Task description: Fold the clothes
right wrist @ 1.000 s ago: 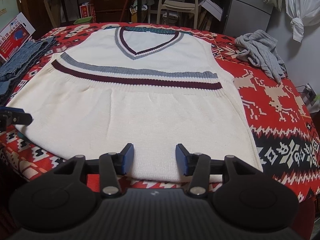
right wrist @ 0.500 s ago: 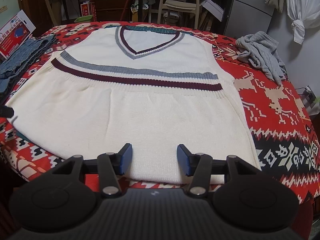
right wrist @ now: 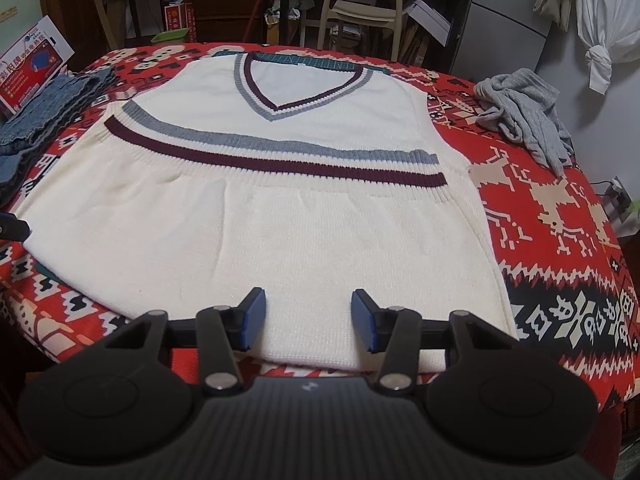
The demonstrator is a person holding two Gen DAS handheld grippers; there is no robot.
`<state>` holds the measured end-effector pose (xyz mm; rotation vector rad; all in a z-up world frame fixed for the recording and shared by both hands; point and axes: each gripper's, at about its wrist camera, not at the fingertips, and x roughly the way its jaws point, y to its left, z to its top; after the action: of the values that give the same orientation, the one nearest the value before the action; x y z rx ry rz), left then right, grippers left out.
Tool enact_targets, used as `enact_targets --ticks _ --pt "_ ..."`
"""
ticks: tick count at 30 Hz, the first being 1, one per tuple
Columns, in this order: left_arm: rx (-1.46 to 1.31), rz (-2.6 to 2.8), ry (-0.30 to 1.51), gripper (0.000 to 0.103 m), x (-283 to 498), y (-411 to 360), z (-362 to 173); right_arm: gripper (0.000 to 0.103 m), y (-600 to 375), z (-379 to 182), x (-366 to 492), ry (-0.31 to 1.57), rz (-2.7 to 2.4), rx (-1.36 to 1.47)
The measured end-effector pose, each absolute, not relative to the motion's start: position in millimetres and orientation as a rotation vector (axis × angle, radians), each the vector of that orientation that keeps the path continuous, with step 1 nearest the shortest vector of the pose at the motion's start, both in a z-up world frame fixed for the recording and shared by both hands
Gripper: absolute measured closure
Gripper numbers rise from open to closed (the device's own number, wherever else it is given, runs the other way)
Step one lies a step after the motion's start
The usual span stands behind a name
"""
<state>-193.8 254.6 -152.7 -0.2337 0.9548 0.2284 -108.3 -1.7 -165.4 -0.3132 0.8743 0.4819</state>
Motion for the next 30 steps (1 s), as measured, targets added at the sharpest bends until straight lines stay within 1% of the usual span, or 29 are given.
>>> enact_targets --ticks 1,2,3,5,7,9,16,20,26,30 --pt "-0.242 0.224 0.951 0.08 -194 255 -151 0.058 -1 -164 -109 0.869 0.481 -0.314" --pt "-0.248 0.217 0.944 0.082 -195 254 -149 0.063 0 -161 -109 0.862 0.481 -0.316" --pt "-0.249 0.21 0.934 0.085 -195 253 -146 0.072 2 -159 -109 0.856 0.486 -0.316" --pt "-0.249 0.194 0.912 0.086 -195 250 -141 0.083 7 -154 -110 0.85 0.506 -0.314" --pt "-0.256 0.168 0.893 0.089 -195 248 -139 0.085 15 -150 -110 0.837 0.534 -0.31" --pt "-0.273 0.144 0.89 0.09 -193 248 -141 0.09 26 -147 -111 0.822 0.568 -0.31" --pt "-0.302 0.166 0.954 0.092 -195 258 -158 0.092 73 -151 -119 0.818 0.733 -0.289" --pt "-0.307 0.163 0.954 0.092 -202 262 -159 0.092 94 -160 -125 0.833 0.797 -0.282" --pt "-0.309 0.143 0.971 0.092 -207 264 -161 0.092 99 -173 -148 0.819 0.838 -0.345" --pt "-0.334 0.108 0.933 0.092 -210 263 -154 0.092 99 -169 -158 0.825 0.908 -0.353"
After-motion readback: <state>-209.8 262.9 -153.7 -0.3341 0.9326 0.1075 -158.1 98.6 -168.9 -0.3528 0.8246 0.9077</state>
